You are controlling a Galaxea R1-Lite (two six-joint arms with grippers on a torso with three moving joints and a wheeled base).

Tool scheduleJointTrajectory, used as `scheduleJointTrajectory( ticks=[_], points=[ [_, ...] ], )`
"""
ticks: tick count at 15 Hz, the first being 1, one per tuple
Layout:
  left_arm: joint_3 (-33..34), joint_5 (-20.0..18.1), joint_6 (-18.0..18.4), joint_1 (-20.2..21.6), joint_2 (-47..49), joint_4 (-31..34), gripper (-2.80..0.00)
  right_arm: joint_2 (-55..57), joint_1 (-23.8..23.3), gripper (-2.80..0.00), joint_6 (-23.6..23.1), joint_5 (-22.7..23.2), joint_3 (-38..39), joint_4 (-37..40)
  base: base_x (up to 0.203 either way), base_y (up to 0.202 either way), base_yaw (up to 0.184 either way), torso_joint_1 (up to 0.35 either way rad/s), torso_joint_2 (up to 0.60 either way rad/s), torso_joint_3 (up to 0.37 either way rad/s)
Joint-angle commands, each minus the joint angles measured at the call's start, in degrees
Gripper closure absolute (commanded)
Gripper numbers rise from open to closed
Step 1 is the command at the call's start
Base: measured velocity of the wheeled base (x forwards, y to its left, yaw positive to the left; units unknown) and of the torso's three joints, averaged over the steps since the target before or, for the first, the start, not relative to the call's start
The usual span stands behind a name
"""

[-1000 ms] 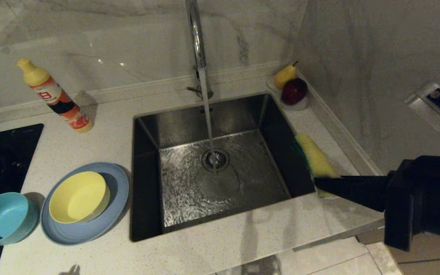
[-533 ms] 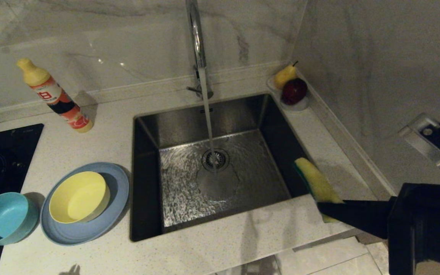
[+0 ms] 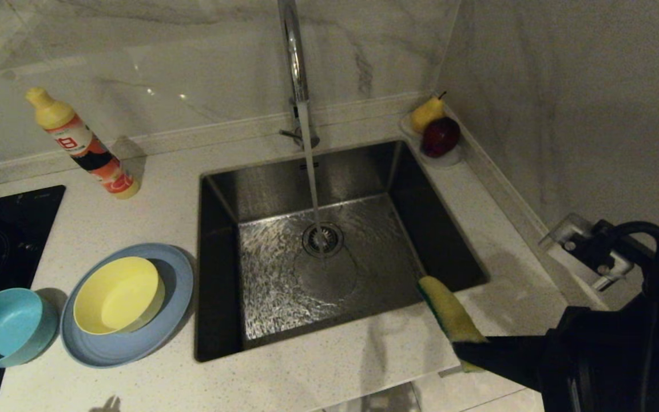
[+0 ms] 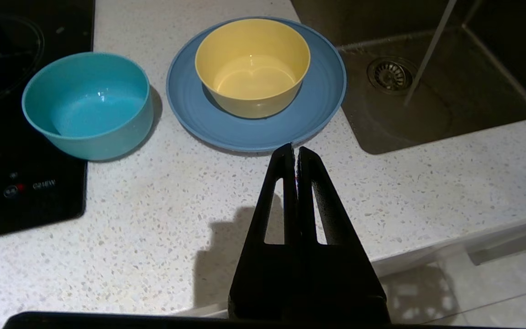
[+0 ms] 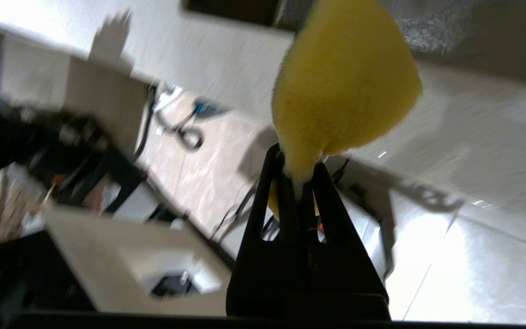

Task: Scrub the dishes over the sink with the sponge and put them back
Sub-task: Pick up a bowl and the sponge

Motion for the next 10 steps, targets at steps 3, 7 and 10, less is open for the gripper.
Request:
scheduleJointTrajectory(
  ticks=[3,7,10],
  points=[
    [2.0,0.1,-1.7,-0.1,-0.1,-0.5,0.00,-2.0,0.1,0.00,0.2,2.1,3.7,0.1,0.000,0.000,0.000,0.000,0.00,0.000],
    [2.1,0.5,-1.9,-0.1,-0.1,-0.5,0.00,-3.6,-0.2,0.00,0.6,4.6,8.7,-0.5,0.000,0.000,0.000,0.000,0.00,0.000],
    [2.0,0.4,-1.3,0.0,0.0,-0.4,0.00,-5.3,-0.1,0.00,0.4,4.8,8.1,-0.5,0.000,0.000,0.000,0.000,0.00,0.000]
  ],
)
